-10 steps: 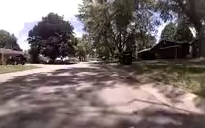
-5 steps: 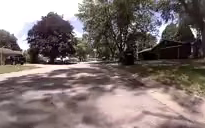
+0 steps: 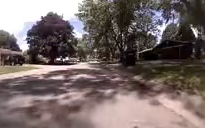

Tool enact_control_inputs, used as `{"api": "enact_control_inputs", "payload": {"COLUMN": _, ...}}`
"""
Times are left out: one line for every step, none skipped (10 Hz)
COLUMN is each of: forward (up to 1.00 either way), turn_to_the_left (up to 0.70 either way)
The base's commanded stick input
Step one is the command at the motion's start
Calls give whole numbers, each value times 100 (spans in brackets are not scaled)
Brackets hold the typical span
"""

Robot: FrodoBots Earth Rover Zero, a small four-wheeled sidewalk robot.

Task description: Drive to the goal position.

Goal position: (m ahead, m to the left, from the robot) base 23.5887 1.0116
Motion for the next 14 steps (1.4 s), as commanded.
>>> {"api": "enact_control_inputs", "payload": {"forward": 70, "turn_to_the_left": 0}}
{"api": "enact_control_inputs", "payload": {"forward": 70, "turn_to_the_left": 0}}
{"api": "enact_control_inputs", "payload": {"forward": 70, "turn_to_the_left": 0}}
{"api": "enact_control_inputs", "payload": {"forward": 70, "turn_to_the_left": 0}}
{"api": "enact_control_inputs", "payload": {"forward": 70, "turn_to_the_left": 0}}
{"api": "enact_control_inputs", "payload": {"forward": 70, "turn_to_the_left": 3}}
{"api": "enact_control_inputs", "payload": {"forward": 70, "turn_to_the_left": 28}}
{"api": "enact_control_inputs", "payload": {"forward": 70, "turn_to_the_left": 34}}
{"api": "enact_control_inputs", "payload": {"forward": 70, "turn_to_the_left": 15}}
{"api": "enact_control_inputs", "payload": {"forward": 70, "turn_to_the_left": 0}}
{"api": "enact_control_inputs", "payload": {"forward": 70, "turn_to_the_left": 0}}
{"api": "enact_control_inputs", "payload": {"forward": 70, "turn_to_the_left": 0}}
{"api": "enact_control_inputs", "payload": {"forward": 70, "turn_to_the_left": 0}}
{"api": "enact_control_inputs", "payload": {"forward": 70, "turn_to_the_left": 0}}
